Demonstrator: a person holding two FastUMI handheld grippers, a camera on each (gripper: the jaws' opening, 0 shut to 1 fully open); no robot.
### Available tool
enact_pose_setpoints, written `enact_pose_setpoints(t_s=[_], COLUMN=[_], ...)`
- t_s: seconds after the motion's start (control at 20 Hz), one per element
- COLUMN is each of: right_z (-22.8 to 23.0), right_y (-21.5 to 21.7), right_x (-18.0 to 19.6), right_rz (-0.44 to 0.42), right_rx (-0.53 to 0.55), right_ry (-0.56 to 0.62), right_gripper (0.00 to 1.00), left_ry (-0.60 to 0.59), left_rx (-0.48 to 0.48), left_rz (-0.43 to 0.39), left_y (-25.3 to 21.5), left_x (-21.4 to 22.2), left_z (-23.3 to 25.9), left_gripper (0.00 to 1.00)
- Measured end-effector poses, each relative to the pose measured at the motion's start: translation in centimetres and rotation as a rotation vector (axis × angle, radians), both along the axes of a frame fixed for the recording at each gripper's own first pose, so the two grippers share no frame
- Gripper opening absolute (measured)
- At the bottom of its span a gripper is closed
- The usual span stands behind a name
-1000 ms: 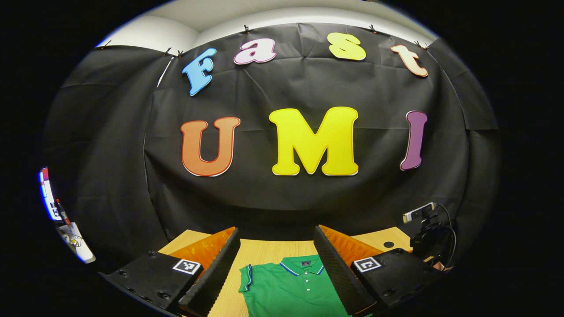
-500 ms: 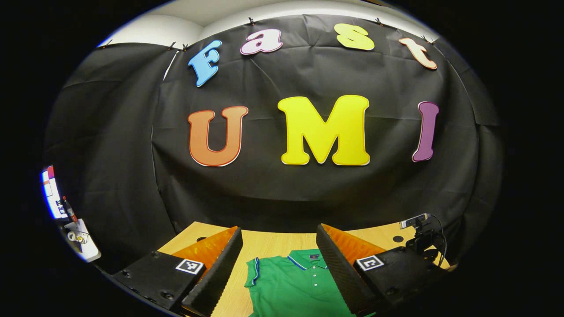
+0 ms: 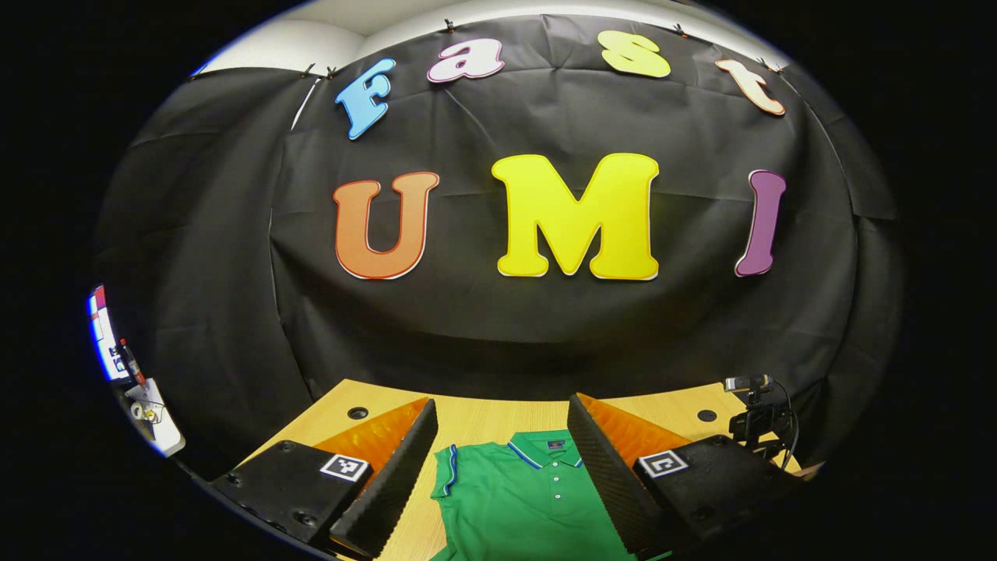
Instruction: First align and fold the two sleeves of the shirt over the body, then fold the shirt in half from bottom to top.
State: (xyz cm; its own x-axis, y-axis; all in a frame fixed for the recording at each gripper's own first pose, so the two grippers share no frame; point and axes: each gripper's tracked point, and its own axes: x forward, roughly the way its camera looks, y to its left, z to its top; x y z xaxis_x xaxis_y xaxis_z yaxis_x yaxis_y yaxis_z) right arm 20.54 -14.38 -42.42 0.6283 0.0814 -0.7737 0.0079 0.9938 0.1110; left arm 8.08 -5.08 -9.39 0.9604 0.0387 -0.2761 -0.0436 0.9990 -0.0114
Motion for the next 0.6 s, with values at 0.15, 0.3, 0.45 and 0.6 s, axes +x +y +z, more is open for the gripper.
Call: enact_pose_setpoints(t_s=[0.15,0.3,0.45,0.6], right_z=[3.2,5.8,7.4,7.6], right_y=[0.8,3.4,7.7,11.9], right_x=[0.5,0.9,1.2,1.4], right_rz=[-0.018,-0.018,0.015,0.046], right_rx=[0.021,0.039,0.063,0.067], right_ry=[-0.052,-0.083,-0.097,-0.086], right_gripper=[0.00,0.00,0.00,0.00], left_ry=[-0.014,-0.028,-0.038,-0.035], left_rx=[0.005,0.021,0.037,0.047], left_rz=[-0.004,0.009,0.038,0.082], left_y=[0.2,1.3,3.2,5.3], left_x=[-0.1,-0.4,-1.0,-1.7], left_z=[0.4,0.8,1.4,1.5], left_gripper=[1.00,1.00,1.00,1.00])
